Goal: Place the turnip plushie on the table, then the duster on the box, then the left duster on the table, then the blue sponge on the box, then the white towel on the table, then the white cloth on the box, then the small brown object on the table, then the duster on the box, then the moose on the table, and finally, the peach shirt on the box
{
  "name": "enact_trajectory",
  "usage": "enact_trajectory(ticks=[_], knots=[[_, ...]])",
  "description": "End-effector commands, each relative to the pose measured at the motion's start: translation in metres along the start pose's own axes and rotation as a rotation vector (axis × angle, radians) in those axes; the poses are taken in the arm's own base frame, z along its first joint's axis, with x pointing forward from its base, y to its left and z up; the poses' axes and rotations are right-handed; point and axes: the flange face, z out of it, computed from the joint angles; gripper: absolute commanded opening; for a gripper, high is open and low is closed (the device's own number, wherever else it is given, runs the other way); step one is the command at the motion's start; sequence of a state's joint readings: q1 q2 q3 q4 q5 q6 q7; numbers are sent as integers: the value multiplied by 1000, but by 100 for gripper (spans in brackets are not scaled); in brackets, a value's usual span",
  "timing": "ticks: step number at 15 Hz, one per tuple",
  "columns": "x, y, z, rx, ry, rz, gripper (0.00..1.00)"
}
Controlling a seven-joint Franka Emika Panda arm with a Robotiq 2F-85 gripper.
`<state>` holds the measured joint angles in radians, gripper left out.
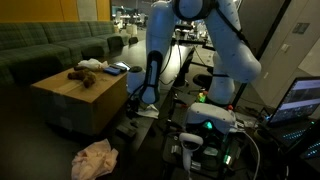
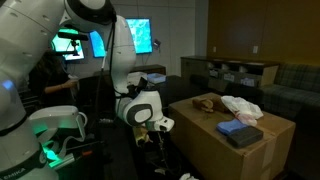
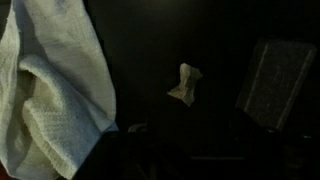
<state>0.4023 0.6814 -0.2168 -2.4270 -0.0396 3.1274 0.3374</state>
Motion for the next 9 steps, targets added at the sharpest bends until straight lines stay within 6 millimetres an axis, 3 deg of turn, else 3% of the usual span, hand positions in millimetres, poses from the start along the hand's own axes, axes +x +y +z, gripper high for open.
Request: enact_trajectory(ticks=[1, 9], knots=[[-6, -15, -11, 36, 27, -30, 100], [-32, -86, -9, 134, 14, -172, 100]])
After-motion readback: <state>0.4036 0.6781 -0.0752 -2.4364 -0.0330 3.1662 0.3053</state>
